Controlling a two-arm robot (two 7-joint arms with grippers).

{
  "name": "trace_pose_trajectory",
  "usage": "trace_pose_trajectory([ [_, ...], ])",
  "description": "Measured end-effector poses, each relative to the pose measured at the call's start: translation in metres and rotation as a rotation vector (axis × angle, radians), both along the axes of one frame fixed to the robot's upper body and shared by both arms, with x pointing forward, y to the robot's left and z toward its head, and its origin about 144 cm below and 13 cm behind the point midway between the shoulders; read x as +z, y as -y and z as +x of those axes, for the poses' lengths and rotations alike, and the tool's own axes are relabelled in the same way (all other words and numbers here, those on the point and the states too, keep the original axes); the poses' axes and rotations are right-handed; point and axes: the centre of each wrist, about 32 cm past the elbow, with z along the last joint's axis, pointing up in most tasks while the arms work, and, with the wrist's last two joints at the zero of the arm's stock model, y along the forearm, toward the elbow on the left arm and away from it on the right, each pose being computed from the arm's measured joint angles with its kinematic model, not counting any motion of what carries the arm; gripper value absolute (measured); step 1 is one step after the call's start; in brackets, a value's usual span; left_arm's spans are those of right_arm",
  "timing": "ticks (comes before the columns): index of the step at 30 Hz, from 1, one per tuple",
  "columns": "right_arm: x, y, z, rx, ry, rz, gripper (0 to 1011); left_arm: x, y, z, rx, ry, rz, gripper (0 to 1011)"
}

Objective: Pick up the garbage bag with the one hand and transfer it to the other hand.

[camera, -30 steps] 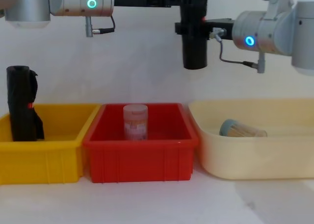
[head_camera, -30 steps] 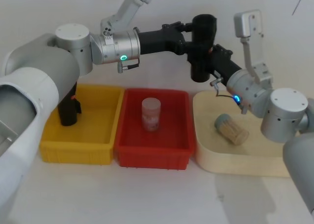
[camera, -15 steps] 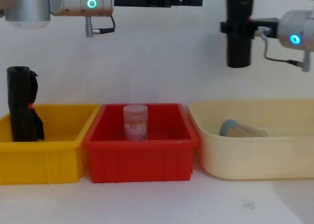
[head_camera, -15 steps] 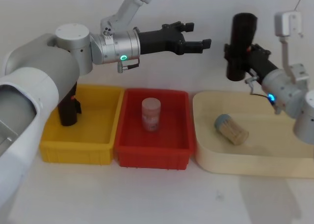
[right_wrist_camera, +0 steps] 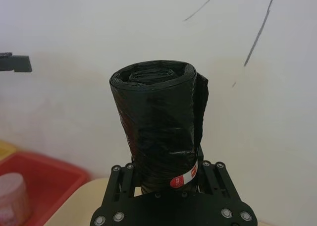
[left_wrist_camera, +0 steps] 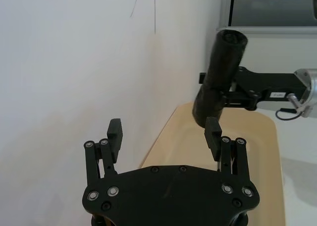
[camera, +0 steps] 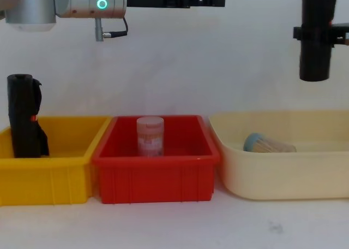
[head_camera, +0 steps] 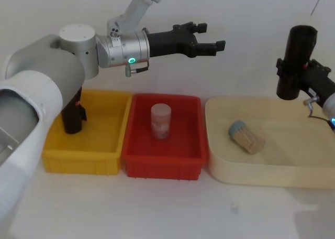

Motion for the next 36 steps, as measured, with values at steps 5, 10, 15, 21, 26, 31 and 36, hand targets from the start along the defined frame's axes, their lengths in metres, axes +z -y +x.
trace_pose_trajectory([
  [5,0.0,0.011,-0.011,0.014,-0.007,-0.01,571,0.0,0.0,0.0,0.0,0.0,0.0,1000],
  [10,0.001,0.017,-0.018,0.023,-0.009,-0.017,690,0.0,0.0,0.0,0.0,0.0,0.0,1000],
  [15,0.002,0.021,-0.023,0.031,-0.011,-0.022,830,0.0,0.0,0.0,0.0,0.0,0.0,1000],
  [21,0.002,0.024,-0.026,0.036,-0.014,-0.027,962,0.0,0.0,0.0,0.0,0.0,0.0,1000],
  [26,0.002,0.025,-0.029,0.039,-0.015,-0.03,1000,0.0,0.0,0.0,0.0,0.0,0.0,1000],
  [31,0.002,0.026,-0.03,0.041,-0.015,-0.031,1000,0.0,0.0,0.0,0.0,0.0,0.0,1000],
  [36,0.002,0.027,-0.031,0.043,-0.016,-0.033,1000,0.0,0.0,0.0,0.0,0.0,0.0,1000],
])
